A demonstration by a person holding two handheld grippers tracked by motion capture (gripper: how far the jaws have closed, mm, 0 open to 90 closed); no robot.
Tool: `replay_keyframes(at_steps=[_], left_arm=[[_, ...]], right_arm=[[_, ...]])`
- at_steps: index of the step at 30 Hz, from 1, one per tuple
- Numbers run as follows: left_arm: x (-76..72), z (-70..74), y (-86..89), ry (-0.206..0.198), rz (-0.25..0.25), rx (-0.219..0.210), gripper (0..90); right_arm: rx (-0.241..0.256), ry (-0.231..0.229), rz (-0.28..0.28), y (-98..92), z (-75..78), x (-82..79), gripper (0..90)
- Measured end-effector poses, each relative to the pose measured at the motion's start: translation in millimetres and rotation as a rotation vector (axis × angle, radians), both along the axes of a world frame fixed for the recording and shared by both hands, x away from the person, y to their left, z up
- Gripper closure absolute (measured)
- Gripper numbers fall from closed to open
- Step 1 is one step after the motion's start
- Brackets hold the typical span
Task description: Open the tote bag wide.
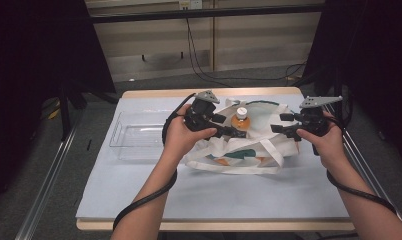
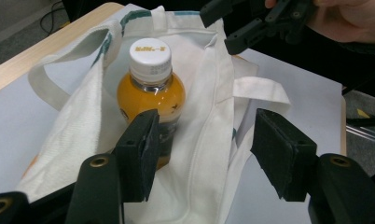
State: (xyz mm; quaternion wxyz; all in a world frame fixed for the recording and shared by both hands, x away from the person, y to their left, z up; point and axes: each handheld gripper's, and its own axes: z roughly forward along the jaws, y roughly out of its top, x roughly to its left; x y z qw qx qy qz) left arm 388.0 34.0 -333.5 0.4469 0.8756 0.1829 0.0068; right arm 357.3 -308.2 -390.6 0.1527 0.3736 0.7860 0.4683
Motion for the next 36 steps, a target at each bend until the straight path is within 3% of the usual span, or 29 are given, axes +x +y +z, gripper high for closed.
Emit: replay_keyframes(at_steps=[10, 28, 36], left_arm=[[11.1, 2.5, 5.7, -0.009, 0.031, -0.004, 43.1], [0.7, 12.8, -9.8, -0.038, -0.027, -0.002, 43.0], [3.6, 17.0, -9.9, -0.044, -0.017, -0.012, 41.8]], right_arm=[[-0.001, 0.001, 0.036, 6.1, -2.1, -5.7, 33.7], [0.007, 0.006, 0.046, 8.2, -3.6, -8.9, 33.6], [0.006, 0.01, 0.058, 11.5, -7.5, -9.9, 33.5]])
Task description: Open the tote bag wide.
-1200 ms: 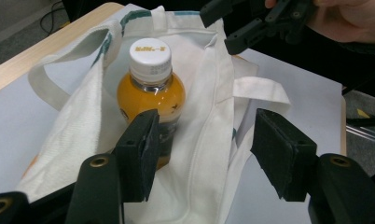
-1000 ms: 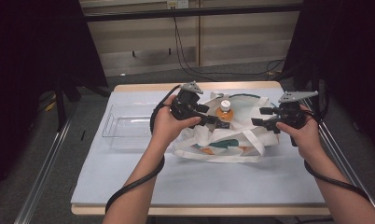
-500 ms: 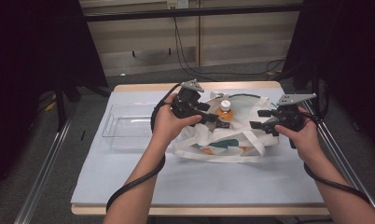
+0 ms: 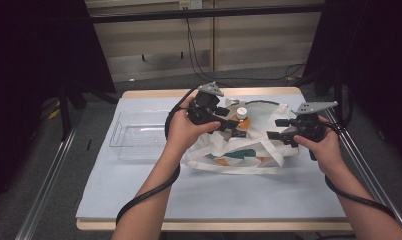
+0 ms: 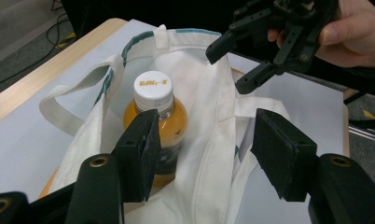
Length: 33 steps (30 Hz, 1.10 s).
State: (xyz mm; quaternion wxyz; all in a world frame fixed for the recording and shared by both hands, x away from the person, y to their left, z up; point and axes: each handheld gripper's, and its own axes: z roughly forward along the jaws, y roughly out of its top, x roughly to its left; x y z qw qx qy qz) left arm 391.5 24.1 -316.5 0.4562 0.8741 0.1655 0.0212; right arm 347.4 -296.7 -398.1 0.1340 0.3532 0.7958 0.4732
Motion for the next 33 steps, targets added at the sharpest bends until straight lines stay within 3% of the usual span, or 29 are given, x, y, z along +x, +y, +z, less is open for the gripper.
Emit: replay_keyframes(at_steps=[16, 21, 33], left_arm=[[12.0, -0.7, 4.2, -0.01, 0.051, 0.012, 38.7], [18.0, -5.5, 5.2, 0.01, 0.061, 0.005, 41.9], [17.7, -0.7, 3.6, -0.005, 0.066, 0.011, 44.9]], right_arm=[[-0.009, 0.008, 0.022, 7.3, -4.4, -1.1, 33.0], [-0.009, 0.014, 0.031, 9.1, -6.8, -1.0, 32.8], [-0.018, 0.015, 0.053, 13.1, -7.6, -3.2, 32.3]])
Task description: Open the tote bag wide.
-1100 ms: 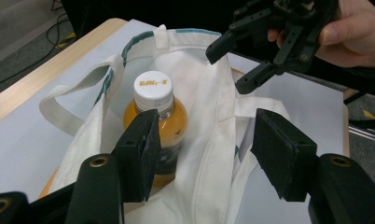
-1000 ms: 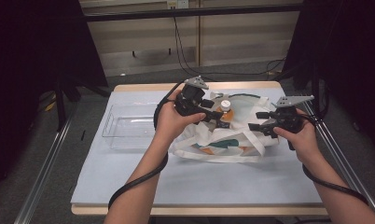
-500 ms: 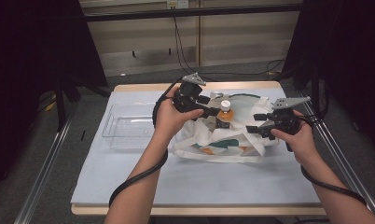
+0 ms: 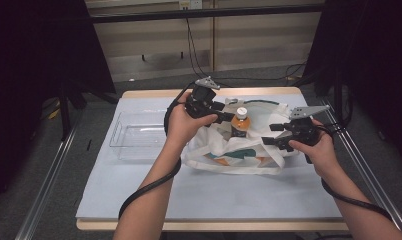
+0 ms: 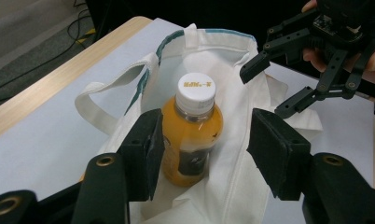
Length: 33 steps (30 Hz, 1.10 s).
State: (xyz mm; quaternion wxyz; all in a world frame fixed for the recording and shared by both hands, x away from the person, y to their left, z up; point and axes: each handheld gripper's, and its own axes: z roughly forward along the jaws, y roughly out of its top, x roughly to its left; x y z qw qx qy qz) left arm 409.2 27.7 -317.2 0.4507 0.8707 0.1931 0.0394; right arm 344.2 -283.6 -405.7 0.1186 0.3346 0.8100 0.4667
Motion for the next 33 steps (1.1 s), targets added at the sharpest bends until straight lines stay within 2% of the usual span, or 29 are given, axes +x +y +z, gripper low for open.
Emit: replay_keyframes(at_steps=[6, 8, 16, 19, 23, 26, 29, 33], left_arm=[[-6.2, 7.8, -4.2, -0.035, -0.009, 0.012, 42.0], [-4.3, 8.0, -4.2, -0.034, 0.002, 0.01, 39.9], [7.8, 0.6, -1.2, -0.013, 0.037, 0.023, 42.4], [12.5, -2.9, 1.1, -0.01, 0.063, 0.035, 46.2], [15.7, -7.3, 2.5, 0.005, 0.073, 0.046, 51.6], [16.7, -8.8, 3.1, -0.008, 0.079, 0.061, 54.5], [18.5, -9.8, 4.5, -0.015, 0.09, 0.067, 61.0], [21.1, -12.4, 5.5, 0.0, 0.099, 0.069, 68.6]], right_arm=[[0.0, 0.004, 0.016, 3.2, -1.7, -0.3, 30.9], [-0.001, 0.008, 0.023, 5.2, -1.8, 0.0, 30.5], [-0.029, 0.028, 0.057, 11.2, -6.1, 1.1, 26.2], [-0.047, 0.037, 0.071, 13.3, -8.4, 1.4, 24.4], [-0.067, 0.033, 0.075, 14.9, -11.5, 0.9, 25.4], [-0.079, 0.031, 0.081, 14.8, -12.9, 0.4, 27.0], [-0.098, 0.018, 0.075, 15.3, -13.4, -0.6, 30.0], [-0.11, 0.016, 0.069, 14.6, -14.5, -0.2, 35.8]])
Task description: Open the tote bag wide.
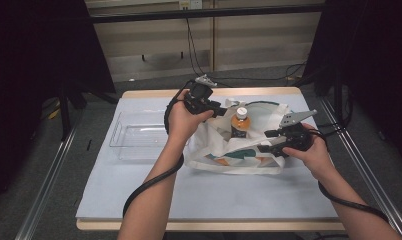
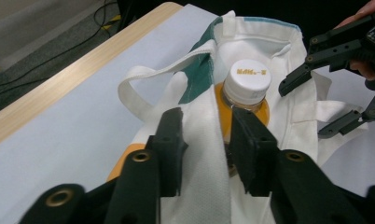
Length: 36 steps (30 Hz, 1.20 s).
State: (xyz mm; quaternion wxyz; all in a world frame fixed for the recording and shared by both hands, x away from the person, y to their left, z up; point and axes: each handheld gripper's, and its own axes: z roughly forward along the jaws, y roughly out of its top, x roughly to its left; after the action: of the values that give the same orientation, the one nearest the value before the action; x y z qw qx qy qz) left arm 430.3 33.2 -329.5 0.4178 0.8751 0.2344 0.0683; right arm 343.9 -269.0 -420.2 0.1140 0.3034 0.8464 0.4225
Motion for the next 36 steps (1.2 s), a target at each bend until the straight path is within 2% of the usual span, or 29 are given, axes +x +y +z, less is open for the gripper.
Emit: replay_keyframes(at_steps=[9, 11, 15, 16, 18, 21, 27, 30, 36], left_arm=[[8.6, -4.0, 4.4, 0.035, 0.029, -0.02, 75.9], [10.4, -4.5, 5.9, 0.039, 0.035, -0.019, 78.9], [15.1, -7.7, 9.5, 0.063, 0.064, -0.034, 80.8], [16.4, -7.8, 11.0, 0.059, 0.06, -0.024, 81.6], [17.9, -10.6, 12.1, 0.07, 0.083, -0.037, 82.6], [22.0, -13.7, 15.1, 0.073, 0.094, -0.027, 83.5], [29.2, -19.1, 19.2, 0.088, 0.114, -0.033, 84.8], [32.3, -20.8, 19.6, 0.096, 0.121, -0.032, 85.1], [39.0, -24.7, 19.5, 0.107, 0.134, -0.024, 85.5]], right_arm=[[0.022, -0.004, -0.006, -1.6, -1.5, -2.5, 55.0], [0.015, -0.008, -0.002, -1.2, -1.5, -3.6, 63.6], [-0.005, -0.002, -0.012, -0.9, -3.0, -5.5, 69.9], [-0.006, -0.005, -0.012, -1.1, -3.3, -5.9, 70.3], [-0.013, -0.008, -0.01, -1.1, -4.0, -7.2, 71.0], [-0.016, -0.009, -0.002, -1.6, -5.9, -9.5, 71.3], [0.021, -0.004, -0.007, -6.1, -12.8, -15.9, 71.2], [0.029, -0.019, -0.005, -7.3, -14.8, -18.2, 71.1], [0.011, -0.042, 0.01, -7.2, -15.0, -23.1, 71.0]])
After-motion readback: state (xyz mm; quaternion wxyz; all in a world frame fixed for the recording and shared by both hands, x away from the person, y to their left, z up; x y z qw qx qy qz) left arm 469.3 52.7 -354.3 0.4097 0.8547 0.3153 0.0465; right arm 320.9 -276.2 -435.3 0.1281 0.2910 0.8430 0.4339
